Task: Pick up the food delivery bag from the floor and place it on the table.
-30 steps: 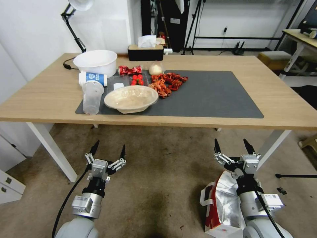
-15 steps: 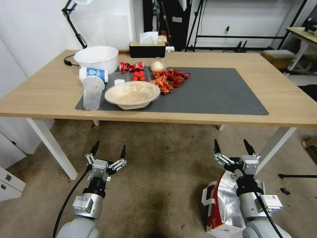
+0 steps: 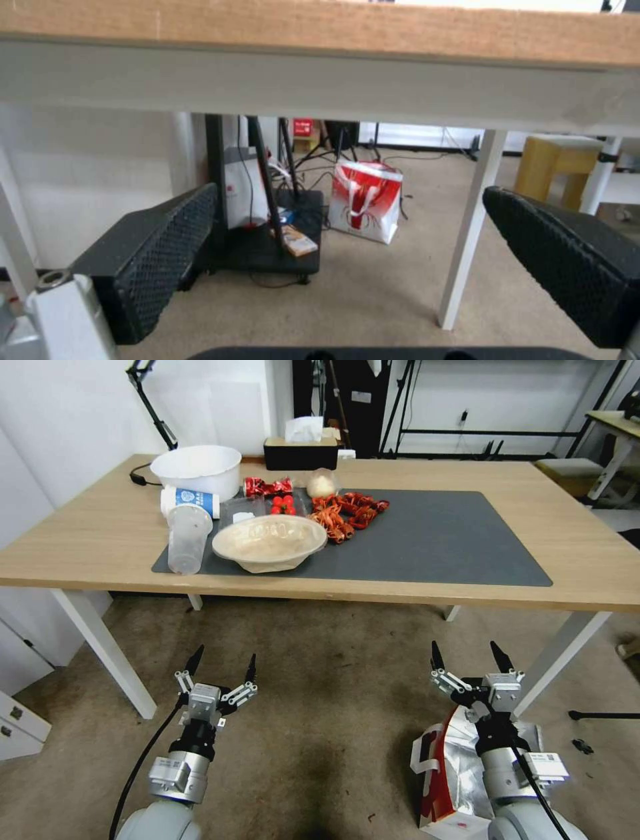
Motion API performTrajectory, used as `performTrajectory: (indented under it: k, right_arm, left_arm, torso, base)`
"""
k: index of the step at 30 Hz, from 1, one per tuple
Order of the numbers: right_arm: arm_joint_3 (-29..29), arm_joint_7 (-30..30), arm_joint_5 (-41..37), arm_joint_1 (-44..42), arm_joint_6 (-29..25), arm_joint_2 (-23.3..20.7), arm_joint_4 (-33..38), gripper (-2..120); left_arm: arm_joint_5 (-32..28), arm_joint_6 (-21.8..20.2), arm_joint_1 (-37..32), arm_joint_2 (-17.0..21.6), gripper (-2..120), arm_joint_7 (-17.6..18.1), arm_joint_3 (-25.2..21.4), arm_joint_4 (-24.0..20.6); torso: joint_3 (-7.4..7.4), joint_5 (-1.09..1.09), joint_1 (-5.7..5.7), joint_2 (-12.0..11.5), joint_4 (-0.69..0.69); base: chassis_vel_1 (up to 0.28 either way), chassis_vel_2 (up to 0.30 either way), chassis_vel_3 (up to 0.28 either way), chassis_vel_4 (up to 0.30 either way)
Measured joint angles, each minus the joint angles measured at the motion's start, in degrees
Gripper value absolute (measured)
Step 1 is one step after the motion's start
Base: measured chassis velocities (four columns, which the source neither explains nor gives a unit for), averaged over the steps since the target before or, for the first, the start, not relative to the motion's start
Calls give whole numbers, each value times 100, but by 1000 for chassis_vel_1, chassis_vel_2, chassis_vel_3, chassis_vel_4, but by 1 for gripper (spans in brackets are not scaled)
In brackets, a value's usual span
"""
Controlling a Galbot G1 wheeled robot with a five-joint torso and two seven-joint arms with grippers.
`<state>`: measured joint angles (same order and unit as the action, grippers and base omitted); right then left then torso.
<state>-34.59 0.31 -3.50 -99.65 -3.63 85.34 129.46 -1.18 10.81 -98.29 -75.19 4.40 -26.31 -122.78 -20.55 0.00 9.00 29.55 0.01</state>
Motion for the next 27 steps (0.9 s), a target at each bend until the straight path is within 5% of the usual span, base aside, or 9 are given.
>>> performTrajectory:
  k: [27]
  right_arm:
    - [-54,46,-64,46,51,0,77,100]
  left_arm:
    - [68,76,-33,8,96,-51,66,41]
  torso:
    - [365,0,-218,-584,0]
  base:
    - [0,0,0,0]
